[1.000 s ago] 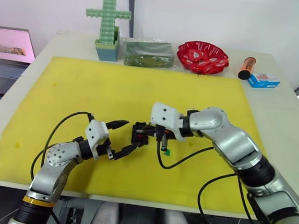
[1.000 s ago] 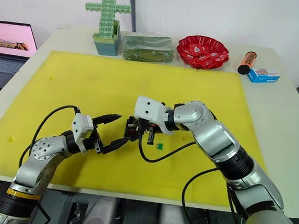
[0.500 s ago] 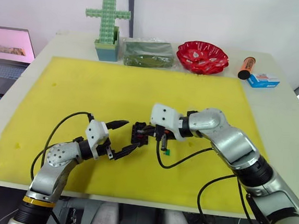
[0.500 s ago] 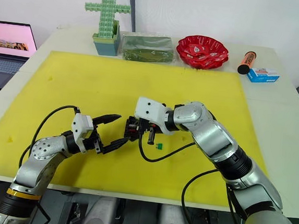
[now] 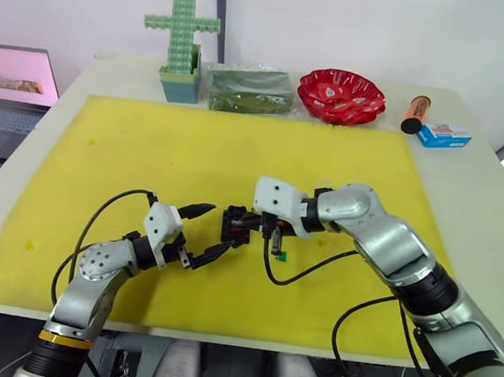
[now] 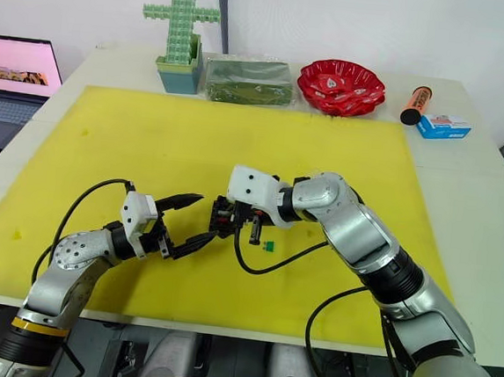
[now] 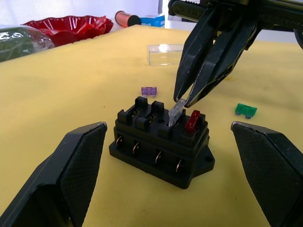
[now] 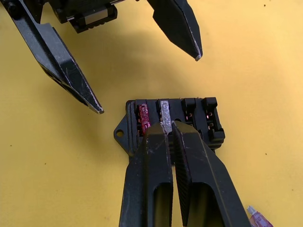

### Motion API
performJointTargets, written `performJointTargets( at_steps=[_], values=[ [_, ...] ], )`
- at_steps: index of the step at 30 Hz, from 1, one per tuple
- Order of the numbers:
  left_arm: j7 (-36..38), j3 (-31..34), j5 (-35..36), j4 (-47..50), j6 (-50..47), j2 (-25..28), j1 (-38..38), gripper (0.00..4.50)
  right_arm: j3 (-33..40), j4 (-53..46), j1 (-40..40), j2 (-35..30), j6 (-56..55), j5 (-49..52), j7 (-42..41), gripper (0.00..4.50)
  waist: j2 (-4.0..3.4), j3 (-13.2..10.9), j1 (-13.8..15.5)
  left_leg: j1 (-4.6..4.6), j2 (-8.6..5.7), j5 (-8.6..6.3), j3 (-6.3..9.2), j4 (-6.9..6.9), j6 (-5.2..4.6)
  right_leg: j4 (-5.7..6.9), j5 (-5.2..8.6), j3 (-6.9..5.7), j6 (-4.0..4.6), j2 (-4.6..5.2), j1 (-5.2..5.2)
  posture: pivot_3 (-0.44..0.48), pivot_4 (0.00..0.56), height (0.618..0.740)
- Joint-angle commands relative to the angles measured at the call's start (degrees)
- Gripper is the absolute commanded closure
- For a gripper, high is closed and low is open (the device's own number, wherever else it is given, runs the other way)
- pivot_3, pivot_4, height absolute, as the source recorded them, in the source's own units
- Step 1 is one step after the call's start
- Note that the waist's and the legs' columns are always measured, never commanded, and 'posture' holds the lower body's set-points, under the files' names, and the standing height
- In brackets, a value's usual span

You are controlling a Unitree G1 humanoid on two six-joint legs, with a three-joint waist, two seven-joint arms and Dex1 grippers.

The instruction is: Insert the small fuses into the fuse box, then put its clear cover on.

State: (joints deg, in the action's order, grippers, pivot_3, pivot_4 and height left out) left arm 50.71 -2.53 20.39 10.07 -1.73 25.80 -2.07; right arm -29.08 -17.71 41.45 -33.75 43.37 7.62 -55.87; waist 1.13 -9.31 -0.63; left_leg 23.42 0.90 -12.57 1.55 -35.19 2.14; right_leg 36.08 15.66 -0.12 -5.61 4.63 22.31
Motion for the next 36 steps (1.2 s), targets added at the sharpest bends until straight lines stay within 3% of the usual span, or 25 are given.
performJointTargets(
  at_steps=[1,36],
  values=[
    [-0.02,0.45,0.06,1.06,1.12,0.21,0.1,0.06,-0.3,-0.07,0.28,0.32,-0.75,-1.05,0.22,4.5,0.0,0.0,0.0,0.0,0.0,0.0,0.0,0.0,0.0,0.0,0.0,0.0,0.0,0.0,0.0,0.0,0.15,0.74],
    [-0.74,-0.21,-0.45,0.98,0.84,-0.2,-0.87,0.06,-0.6,2.2,0.45,1.05,-0.66,-2.5,-1.19,4.5,0.0,0.01,0.0,-0.04,0.0,0.0,0.0,0.0,0.0,0.01,0.0,0.0,0.0,0.0,-0.03,0.0,0.15,0.74]
  ],
)
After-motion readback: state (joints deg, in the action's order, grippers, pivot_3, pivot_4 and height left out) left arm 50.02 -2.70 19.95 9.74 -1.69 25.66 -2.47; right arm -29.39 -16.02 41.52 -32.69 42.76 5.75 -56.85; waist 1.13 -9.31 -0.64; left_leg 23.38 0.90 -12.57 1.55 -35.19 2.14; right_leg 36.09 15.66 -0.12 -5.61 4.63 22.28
